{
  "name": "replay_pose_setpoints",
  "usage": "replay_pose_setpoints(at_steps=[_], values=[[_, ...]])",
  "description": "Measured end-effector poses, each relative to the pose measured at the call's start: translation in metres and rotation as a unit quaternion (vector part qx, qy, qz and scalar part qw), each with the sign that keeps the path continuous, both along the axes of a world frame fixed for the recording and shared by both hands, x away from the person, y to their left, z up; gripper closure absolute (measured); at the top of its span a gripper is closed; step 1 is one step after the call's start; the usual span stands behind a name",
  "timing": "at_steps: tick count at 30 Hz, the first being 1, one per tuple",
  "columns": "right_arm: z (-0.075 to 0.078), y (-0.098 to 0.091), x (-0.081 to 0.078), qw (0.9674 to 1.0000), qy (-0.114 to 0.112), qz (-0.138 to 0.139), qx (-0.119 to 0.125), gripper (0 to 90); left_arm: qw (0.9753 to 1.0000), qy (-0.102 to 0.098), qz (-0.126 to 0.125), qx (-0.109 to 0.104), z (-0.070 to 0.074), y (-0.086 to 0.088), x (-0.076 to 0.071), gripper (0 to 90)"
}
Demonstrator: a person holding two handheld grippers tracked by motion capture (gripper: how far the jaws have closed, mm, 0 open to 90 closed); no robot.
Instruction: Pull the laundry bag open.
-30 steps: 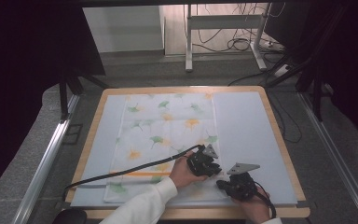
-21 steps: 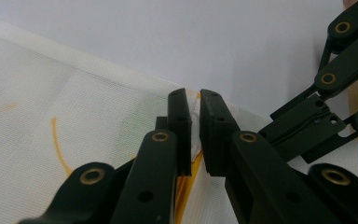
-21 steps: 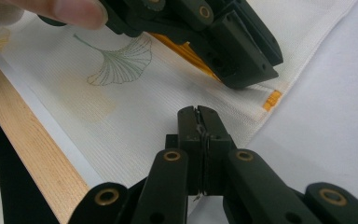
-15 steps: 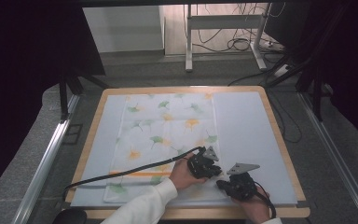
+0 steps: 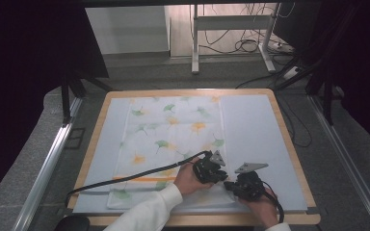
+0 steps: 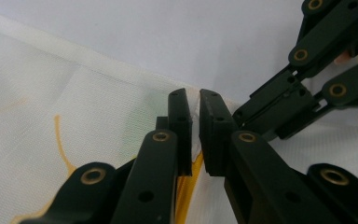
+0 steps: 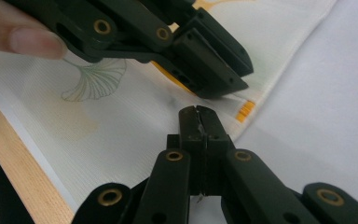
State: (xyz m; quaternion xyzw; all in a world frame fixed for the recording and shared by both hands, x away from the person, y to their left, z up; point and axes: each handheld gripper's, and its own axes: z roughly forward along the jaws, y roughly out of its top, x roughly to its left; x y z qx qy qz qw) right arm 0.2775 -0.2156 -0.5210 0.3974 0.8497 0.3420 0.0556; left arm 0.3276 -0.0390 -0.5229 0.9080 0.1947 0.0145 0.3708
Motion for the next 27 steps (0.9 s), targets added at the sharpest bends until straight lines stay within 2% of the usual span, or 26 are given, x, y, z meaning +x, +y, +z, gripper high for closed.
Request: replay_pose_setpoints(at_steps=[5, 11, 19, 22, 25, 27], values=[[-0.001, -0.003, 0.002, 0.9999, 0.008, -0.004, 0.013, 89.4, 0.9999, -0.006, -0.003, 0.009, 0.001, 0.001, -0.001, 84.3], [-0.001, -0.004, 0.003, 0.9998, 0.014, -0.006, 0.016, 89.5, 0.9999, -0.006, -0.003, 0.008, 0.000, 0.002, -0.001, 84.5], [-0.002, -0.005, 0.003, 0.9997, 0.015, -0.005, 0.019, 89.5, 0.9997, -0.011, -0.007, 0.021, 0.000, 0.007, -0.002, 85.0], [-0.002, -0.005, 0.003, 0.9997, 0.015, -0.005, 0.019, 89.5, 0.9999, -0.007, -0.004, 0.015, 0.000, 0.009, -0.002, 85.2], [-0.002, -0.005, 0.003, 0.9996, 0.017, -0.007, 0.022, 89.5, 1.0000, 0.007, 0.000, 0.003, -0.002, 0.016, 0.000, 85.3], [-0.002, -0.006, 0.004, 0.9996, 0.018, -0.006, 0.022, 89.5, 1.0000, 0.000, -0.003, 0.008, -0.002, 0.017, -0.001, 85.5]])
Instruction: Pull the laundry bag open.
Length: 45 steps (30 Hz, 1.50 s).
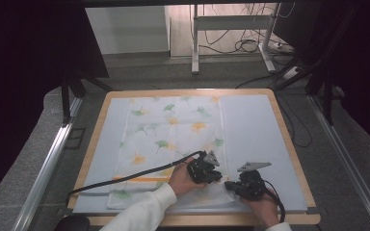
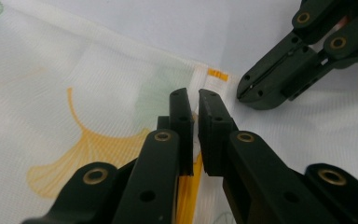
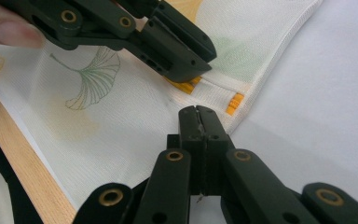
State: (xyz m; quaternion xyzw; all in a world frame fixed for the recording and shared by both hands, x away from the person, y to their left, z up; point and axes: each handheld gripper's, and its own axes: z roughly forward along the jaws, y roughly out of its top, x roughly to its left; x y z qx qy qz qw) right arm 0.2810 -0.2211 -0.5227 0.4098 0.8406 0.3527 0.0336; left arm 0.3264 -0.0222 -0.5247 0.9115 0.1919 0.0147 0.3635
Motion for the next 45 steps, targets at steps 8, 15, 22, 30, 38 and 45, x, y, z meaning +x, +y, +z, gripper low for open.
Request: replay_pose_setpoints(at_steps=[8, 15, 22, 30, 38, 45], values=[[0.000, 0.000, 0.000, 1.0000, 0.000, -0.001, 0.002, 89.5, 0.9999, -0.004, -0.005, 0.010, 0.001, 0.002, -0.001, 86.2], [0.000, -0.001, 0.000, 1.0000, 0.001, -0.001, 0.003, 89.4, 1.0000, 0.000, -0.004, 0.007, 0.001, 0.004, -0.001, 86.9], [0.001, -0.001, 0.002, 1.0000, 0.004, -0.006, 0.003, 89.3, 1.0000, -0.001, -0.002, 0.004, 0.000, 0.003, -0.002, 88.9], [0.005, 0.005, 0.012, 0.9993, -0.011, -0.036, 0.001, 89.3, 1.0000, -0.001, 0.000, 0.006, 0.000, 0.004, -0.002, 89.9], [0.003, 0.009, 0.019, 0.9992, -0.003, -0.040, -0.005, 89.2, 1.0000, -0.004, 0.000, 0.007, 0.000, 0.005, -0.001, 89.9], [0.003, 0.009, 0.020, 0.9994, -0.001, -0.035, -0.009, 89.4, 1.0000, -0.004, 0.002, 0.008, 0.000, 0.006, -0.002, 89.9]])
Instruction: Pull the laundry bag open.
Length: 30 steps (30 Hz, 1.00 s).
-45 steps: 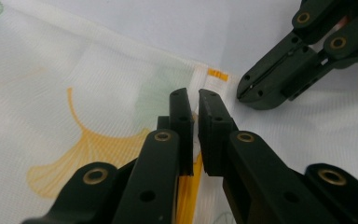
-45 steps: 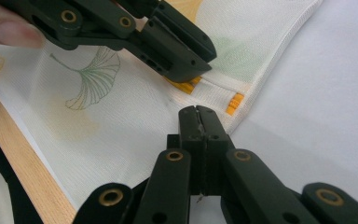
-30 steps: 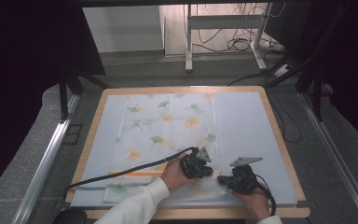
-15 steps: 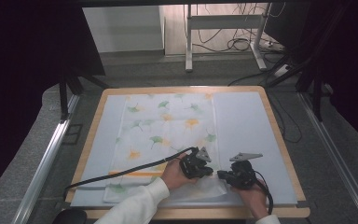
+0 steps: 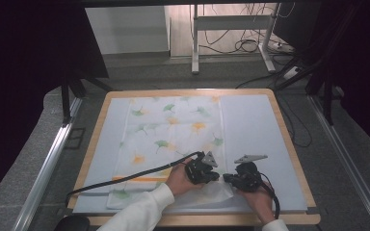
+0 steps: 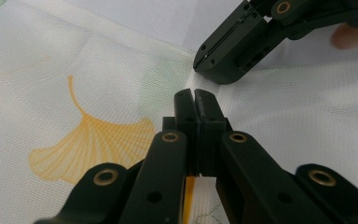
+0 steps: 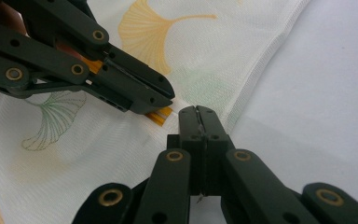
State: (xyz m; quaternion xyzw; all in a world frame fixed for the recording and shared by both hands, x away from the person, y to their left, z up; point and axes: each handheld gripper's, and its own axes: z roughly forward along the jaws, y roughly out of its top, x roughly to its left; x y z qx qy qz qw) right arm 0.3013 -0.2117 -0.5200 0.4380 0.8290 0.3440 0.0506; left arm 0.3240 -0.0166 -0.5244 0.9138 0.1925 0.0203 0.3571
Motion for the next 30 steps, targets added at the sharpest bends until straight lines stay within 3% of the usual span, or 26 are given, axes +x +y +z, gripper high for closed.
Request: replay_pose_setpoints(at_steps=[30], values=[[-0.0017, -0.0030, 0.0001, 1.0000, -0.002, 0.006, 0.007, 89.7, 1.0000, 0.001, -0.003, 0.008, 0.0024, 0.0056, -0.0014, 90.0]])
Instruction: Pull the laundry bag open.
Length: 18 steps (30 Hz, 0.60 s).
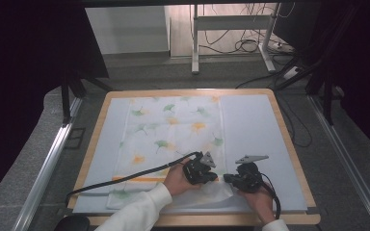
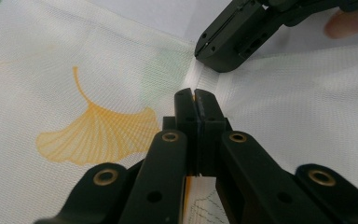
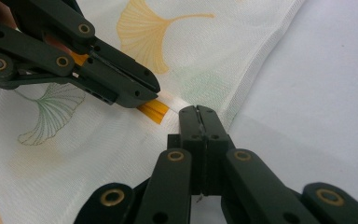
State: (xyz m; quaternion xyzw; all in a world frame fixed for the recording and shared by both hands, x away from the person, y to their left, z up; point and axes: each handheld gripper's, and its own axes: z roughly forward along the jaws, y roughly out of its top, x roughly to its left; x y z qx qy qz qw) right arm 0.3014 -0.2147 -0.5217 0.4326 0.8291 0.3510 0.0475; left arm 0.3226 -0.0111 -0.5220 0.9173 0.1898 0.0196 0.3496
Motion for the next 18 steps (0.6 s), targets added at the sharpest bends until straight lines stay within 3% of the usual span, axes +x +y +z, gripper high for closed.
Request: replay_pose_setpoints(at_steps=[14, 16, 18], values=[[-0.0001, -0.0005, -0.0001, 1.0000, -0.001, 0.002, 0.000, 89.7, 0.9999, -0.008, -0.001, 0.009, 0.0026, 0.0031, -0.0009, 90.0], [-0.0001, -0.0007, 0.0000, 1.0000, 0.000, 0.002, 0.000, 89.7, 0.9999, -0.007, 0.003, 0.015, 0.0022, 0.0066, -0.0001, 90.0], [-0.0001, -0.0008, 0.0001, 1.0000, 0.000, 0.002, 0.000, 89.7, 1.0000, 0.002, 0.005, 0.006, 0.0010, 0.0096, 0.0016, 90.0]])
